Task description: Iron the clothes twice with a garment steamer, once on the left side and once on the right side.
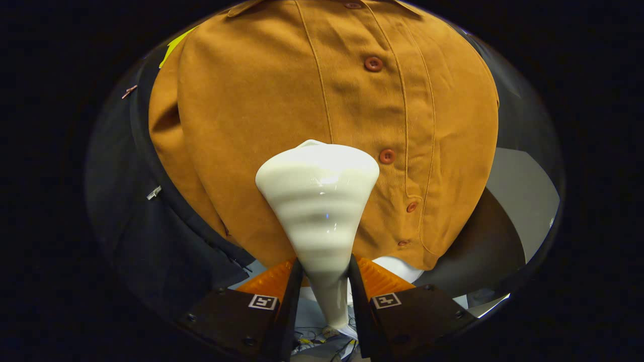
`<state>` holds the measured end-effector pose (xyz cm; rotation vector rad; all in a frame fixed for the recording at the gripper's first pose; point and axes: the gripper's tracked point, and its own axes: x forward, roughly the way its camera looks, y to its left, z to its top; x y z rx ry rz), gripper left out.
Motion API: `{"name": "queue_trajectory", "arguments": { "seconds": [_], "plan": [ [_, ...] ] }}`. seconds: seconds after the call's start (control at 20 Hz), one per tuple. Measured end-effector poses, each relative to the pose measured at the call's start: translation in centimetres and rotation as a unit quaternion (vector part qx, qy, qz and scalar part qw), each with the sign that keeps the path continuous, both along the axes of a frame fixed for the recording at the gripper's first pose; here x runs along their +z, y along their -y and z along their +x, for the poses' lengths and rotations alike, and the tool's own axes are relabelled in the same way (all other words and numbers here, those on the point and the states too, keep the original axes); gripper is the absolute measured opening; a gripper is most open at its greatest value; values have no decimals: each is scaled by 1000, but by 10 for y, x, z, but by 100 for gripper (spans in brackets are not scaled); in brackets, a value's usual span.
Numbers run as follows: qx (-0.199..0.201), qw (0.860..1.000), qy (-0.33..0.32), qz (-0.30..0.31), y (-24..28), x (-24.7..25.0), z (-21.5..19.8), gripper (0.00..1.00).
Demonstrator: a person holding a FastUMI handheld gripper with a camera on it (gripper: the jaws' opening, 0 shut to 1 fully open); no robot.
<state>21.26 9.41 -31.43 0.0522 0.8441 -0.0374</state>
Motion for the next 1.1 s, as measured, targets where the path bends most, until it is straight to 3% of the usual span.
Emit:
{"name": "queue_trajectory", "arguments": {
  "seconds": [0.6, 1.1],
  "plan": [
    [-7, 997, -74, -4, 14, -43, -42, 53],
    [28, 999, 16, -14, 63, 47, -65, 53]
  ]
}}
